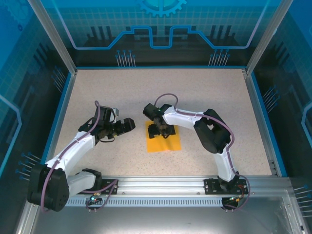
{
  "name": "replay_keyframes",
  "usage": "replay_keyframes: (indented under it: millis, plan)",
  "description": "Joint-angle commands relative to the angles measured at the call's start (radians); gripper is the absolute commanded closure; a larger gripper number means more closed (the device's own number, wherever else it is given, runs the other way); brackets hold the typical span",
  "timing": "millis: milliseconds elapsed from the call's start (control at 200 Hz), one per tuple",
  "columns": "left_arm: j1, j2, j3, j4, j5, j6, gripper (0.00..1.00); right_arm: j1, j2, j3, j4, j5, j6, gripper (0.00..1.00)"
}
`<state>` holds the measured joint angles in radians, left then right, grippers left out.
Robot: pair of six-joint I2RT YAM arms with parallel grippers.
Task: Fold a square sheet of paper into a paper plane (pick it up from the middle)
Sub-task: Fold the square sheet of paper in half at the center of the table.
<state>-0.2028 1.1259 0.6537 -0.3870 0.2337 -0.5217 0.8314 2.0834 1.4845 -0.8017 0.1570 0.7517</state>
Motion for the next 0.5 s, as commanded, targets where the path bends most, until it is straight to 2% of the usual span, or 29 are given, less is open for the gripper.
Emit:
replay_keyframes:
  millis: [0,90,360,495]
  plan:
    - [0.006,-0.009,0.033,-0.01,0.031,0.019,0.01,0.014,0.056,-0.067,0.003,-0.043,0.012,0.16]
    - [0.006,-0.012,0.033,-0.012,0.03,0.019,0.02,0.008,0.007,-0.064,0.015,-0.05,0.012,0.22]
    - [0.006,-0.027,0.033,-0.023,0.029,0.019,0.02,-0.032,-0.111,-0.079,0.039,-0.06,0.034,0.55]
    - [0.006,-0.028,0.033,-0.023,0.029,0.019,0.02,-0.044,-0.143,-0.085,0.036,-0.047,0.043,0.67]
